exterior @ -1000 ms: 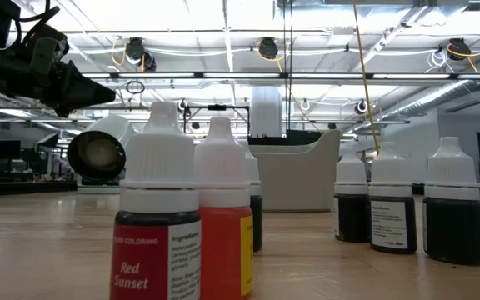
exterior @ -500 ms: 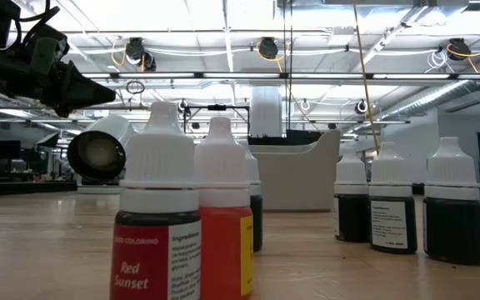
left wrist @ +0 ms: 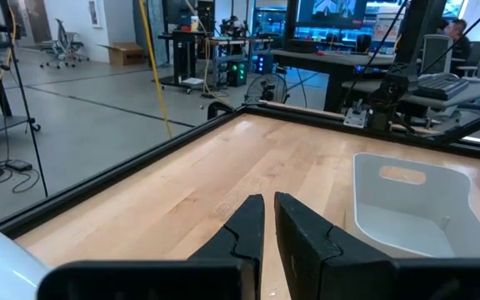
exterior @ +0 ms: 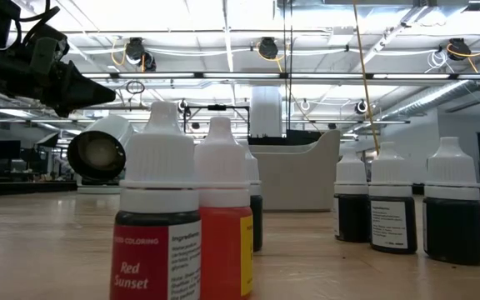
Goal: Pick & Place food coloring
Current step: Put the large purple food coloring bottle into the bin, then adjust the bin on the table
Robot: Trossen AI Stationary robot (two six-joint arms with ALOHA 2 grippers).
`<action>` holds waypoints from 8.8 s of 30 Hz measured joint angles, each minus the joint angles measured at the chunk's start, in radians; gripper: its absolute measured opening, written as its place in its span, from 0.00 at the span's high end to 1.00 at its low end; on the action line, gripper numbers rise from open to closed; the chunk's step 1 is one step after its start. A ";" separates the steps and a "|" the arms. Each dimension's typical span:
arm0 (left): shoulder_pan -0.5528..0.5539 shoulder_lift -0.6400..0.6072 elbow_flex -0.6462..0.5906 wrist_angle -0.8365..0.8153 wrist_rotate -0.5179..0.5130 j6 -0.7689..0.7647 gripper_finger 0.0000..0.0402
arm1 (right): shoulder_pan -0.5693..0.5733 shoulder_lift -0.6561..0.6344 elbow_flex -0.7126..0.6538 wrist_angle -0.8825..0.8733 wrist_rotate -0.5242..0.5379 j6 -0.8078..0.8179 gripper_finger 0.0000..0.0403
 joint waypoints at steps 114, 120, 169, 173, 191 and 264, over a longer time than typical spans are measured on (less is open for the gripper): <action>0.000 0.000 0.001 -0.113 0.035 -0.079 0.91 | -1.106 0.415 0.308 0.470 -0.521 -0.680 0.49; 0.000 0.000 0.000 -0.113 0.035 -0.079 0.91 | -1.094 0.392 0.306 0.458 -0.513 -0.711 0.45; 0.000 0.000 0.000 -0.121 0.053 -0.018 0.91 | -1.118 0.153 0.308 -0.294 -0.337 -0.732 0.42; 0.000 0.000 0.000 -0.120 0.053 -0.018 0.91 | -1.118 0.163 0.308 -0.303 -0.338 -0.733 0.48; 0.000 0.000 0.000 -0.121 0.052 -0.029 0.91 | -1.117 0.159 0.310 -0.375 -0.352 -0.711 0.98; -0.050 0.152 -0.003 -0.011 0.271 -0.138 0.91 | -1.122 0.049 0.308 -0.276 -0.413 -0.811 0.60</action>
